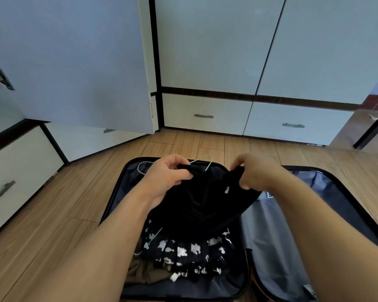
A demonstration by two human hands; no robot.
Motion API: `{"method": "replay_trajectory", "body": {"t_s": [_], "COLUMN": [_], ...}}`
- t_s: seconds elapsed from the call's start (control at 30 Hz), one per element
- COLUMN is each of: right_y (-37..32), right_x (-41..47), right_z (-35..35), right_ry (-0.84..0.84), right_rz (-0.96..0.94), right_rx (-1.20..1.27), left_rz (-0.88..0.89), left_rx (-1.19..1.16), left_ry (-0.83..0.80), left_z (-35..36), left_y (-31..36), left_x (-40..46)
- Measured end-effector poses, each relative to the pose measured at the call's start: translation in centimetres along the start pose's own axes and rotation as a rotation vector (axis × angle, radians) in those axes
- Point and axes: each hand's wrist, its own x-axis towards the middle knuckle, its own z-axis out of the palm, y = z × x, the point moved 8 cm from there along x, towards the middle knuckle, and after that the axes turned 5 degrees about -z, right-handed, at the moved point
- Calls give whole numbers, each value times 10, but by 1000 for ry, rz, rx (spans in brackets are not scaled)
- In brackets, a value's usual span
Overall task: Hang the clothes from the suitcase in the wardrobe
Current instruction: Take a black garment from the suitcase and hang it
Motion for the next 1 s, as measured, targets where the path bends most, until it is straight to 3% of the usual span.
{"method": "replay_trajectory", "body": {"t_s": [0.07, 0.17, 0.3, 0.37, 0.47, 0.57, 0.67, 0.73, 0.8, 0.9, 0.97, 1.0], "right_y": [6, 12, -3, -17, -50, -67, -49, -21, 8, 33, 36, 34], "right_x": [2, 1, -13, -20, -31, -38, -40, -43, -44, -45, -49, -54], "right_z": [7, -3, -37, -36, -33, -53, -82, -94, -90, -78, -82, -88], "right_ry": [-9, 97, 427, 394, 202, 247, 533, 766, 920, 1026, 1115, 1172], "right_rz": [52, 120, -14, -100, -212, -311, -345, -265, -106, 24, 18, -1], "right_rx": [-338, -298, 315, 692, 1179, 1438, 1583, 1452, 1334, 1276, 1176, 1155], "left_rz": [8, 19, 51, 71, 111, 39, -97, -85, -23, 217, 501, 629], "left_rx": [-19, 68, 389, 499, 621, 959, 1384, 1532, 1488, 1203, 996, 884], "left_ry": [-79, -138, -142, -140, -74, -87, -128, -56, 154, 571, 709, 700], "left_z": [17, 33, 43, 49, 53, 53, 36, 20, 0, -23, -21, -15], "left_y": [7, 6, 1, -2, -5, -23, -43, -33, 4, 97, 156, 176], "left_x": [-3, -6, -5, -3, 2, 11, 12, 11, 4, -27, -62, -78]}}
